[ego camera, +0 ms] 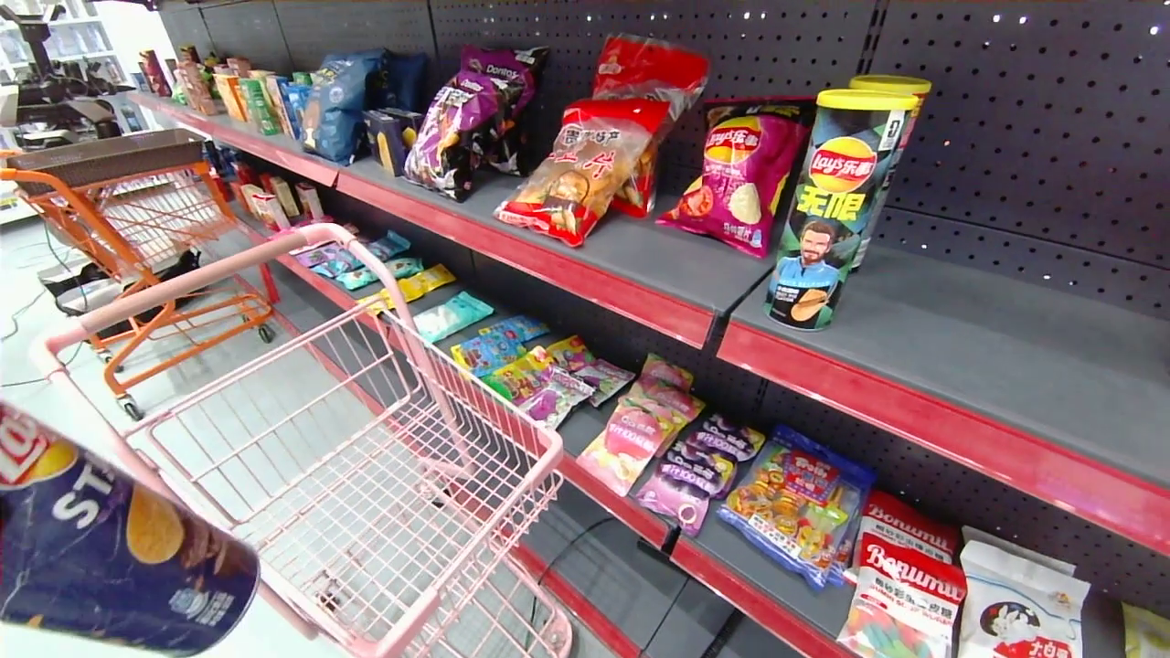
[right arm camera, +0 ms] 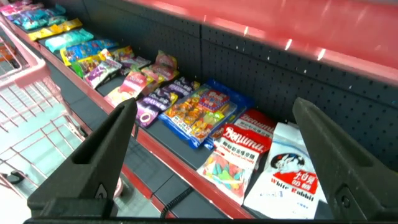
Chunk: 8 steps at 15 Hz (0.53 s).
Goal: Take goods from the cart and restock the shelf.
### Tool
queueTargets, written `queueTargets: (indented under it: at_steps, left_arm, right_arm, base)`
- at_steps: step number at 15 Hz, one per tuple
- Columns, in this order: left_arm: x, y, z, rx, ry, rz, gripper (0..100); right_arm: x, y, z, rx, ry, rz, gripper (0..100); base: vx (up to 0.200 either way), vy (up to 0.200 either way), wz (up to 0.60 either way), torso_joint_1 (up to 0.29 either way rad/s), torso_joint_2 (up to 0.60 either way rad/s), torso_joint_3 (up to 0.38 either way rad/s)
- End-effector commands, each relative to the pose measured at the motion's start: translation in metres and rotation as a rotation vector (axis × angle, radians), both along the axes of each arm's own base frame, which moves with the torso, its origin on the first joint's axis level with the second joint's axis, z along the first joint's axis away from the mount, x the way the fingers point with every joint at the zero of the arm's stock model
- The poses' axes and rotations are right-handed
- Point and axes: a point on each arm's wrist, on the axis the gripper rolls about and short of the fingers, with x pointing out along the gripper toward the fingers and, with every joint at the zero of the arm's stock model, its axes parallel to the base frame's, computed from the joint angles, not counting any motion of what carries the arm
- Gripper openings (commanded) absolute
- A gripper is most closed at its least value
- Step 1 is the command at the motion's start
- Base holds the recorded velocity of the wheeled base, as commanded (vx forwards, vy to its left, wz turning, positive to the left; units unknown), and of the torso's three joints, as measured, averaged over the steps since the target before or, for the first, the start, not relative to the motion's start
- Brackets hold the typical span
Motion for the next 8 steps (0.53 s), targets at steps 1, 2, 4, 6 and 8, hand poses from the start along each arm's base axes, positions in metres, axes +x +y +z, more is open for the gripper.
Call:
queueTargets:
  at_steps: [1, 2, 4, 6, 8]
  left_arm:
    - [-0.032, 0.003, -0.018, -0.002, -0.094, 0.024, 0]
    - [-0.032, 0.003, -0.020, -0.001, -0.093, 0.031, 0]
    - [-0.033, 0.003, -0.020, -0.001, -0.094, 0.031, 0]
    - [-0.032, 0.003, -0.026, 0.001, -0.079, 0.045, 0]
    - [-0.032, 0.003, -0.031, 0.003, -0.069, 0.045, 0]
  right_arm:
    - [0.000, 0.000, 0.000, 0.000, 0.000, 0.000, 100]
    - [0.000, 0.000, 0.000, 0.000, 0.000, 0.001, 100]
    - [0.000, 0.000, 0.000, 0.000, 0.000, 0.001, 100]
    - [0.000, 0.000, 0.000, 0.000, 0.000, 0.001, 100]
    - [0.000, 0.000, 0.000, -0.001, 0.000, 0.001, 100]
  base:
    - [0.000, 0.000, 0.00, 0.193, -0.51, -0.330]
    - [0.000, 0.000, 0.00, 0.217, -0.54, -0.339]
    - [0.000, 0.000, 0.00, 0.215, -0.57, -0.351]
    - [0.000, 0.000, 0.00, 0.234, -0.59, -0.366]
    - [0.000, 0.000, 0.00, 0.222, -0.57, -0.329]
